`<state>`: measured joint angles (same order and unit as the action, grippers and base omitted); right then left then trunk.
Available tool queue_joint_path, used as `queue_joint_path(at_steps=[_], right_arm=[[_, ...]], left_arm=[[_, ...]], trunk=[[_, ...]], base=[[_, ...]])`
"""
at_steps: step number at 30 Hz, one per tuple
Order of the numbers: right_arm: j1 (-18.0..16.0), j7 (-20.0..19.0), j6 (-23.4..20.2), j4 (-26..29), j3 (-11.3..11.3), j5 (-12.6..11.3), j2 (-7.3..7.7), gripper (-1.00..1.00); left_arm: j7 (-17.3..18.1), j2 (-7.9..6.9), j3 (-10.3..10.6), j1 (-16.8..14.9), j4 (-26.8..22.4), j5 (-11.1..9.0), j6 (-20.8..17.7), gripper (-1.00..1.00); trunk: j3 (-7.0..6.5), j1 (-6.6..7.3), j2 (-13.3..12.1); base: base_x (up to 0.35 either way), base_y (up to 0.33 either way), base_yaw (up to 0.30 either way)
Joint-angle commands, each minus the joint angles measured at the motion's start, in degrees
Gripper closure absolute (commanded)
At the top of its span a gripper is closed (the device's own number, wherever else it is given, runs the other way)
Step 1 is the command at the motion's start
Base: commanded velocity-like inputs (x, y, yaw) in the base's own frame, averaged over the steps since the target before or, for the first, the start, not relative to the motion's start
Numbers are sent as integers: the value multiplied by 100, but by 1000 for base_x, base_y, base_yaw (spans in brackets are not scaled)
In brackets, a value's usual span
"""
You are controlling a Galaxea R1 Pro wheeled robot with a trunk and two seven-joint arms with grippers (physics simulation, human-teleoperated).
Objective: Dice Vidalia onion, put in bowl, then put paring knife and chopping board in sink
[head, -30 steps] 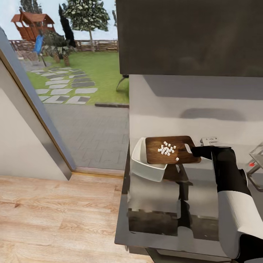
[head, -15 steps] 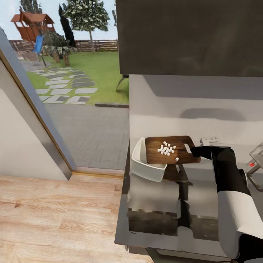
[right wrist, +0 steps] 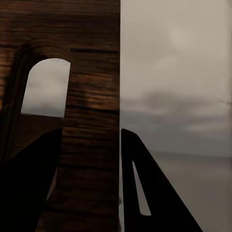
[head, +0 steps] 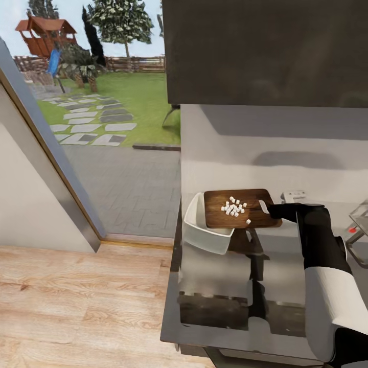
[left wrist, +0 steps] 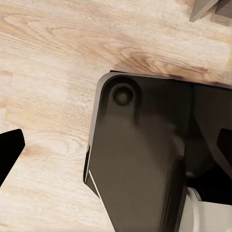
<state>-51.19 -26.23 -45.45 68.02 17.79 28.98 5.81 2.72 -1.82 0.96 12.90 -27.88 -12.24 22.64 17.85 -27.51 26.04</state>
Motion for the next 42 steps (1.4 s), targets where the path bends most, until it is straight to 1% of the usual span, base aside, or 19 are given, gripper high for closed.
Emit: queue_joint_path(at_steps=[1, 4, 8, 10, 14, 16, 29, 33, 35, 36, 39, 42], right_arm=[[-5, -55, -15, 30, 6, 56, -1, 100], [-5, -56, -87, 166, 1, 56, -7, 100], [-5, -57, -378, 369, -14, 50, -9, 100], [-4, -57, -455, 460, -80, 49, -10, 100], [-2, -56, -503, 538, -293, 54, -23, 100], [-4, -52, -511, 548, -340, 55, -30, 100], [-5, -36, -526, 563, -381, 56, -89, 100], [-5, 68, -526, 570, -395, 56, -95, 100], [-5, 145, -528, 591, -450, 56, -97, 100], [-5, 193, -544, 602, -512, 56, -94, 100], [-5, 283, -763, 631, -682, 56, -90, 100], [-5, 314, -906, 696, -739, 56, -89, 100]], left_arm=[[28, -3, 11, 2, -7, -61, 4, -100], [31, -3, 15, 2, -7, -59, 4, -100], [35, -3, 16, 2, -7, -59, 4, -100], [35, -3, 16, 2, -7, -59, 4, -100], [36, -3, 18, 2, -7, -60, 4, -100], [36, -3, 18, 2, -7, -61, 4, -100], [27, -3, 18, 2, -7, -59, 4, -100], [27, -3, 18, 3, -7, -59, 4, -100], [27, -3, 18, 2, -7, -59, 4, -100], [27, -3, 18, 2, -7, -59, 4, -100], [27, -3, 18, 2, -7, -59, 4, -100], [27, -3, 18, 3, -5, -59, 4, -100]], trunk=[[8, -3, 9], [8, -3, 9], [8, -3, 9], [8, -3, 9], [8, -3, 9], [8, -3, 9], [8, -3, 9], [8, -3, 9], [8, -3, 9], [8, -3, 9], [8, -3, 9], [8, -3, 9]], base=[[0, 0, 0], [0, 0, 0], [0, 0, 0], [0, 0, 0], [0, 0, 0], [0, 0, 0], [0, 0, 0], [0, 0, 0], [0, 0, 0], [0, 0, 0], [0, 0, 0], [0, 0, 0]])
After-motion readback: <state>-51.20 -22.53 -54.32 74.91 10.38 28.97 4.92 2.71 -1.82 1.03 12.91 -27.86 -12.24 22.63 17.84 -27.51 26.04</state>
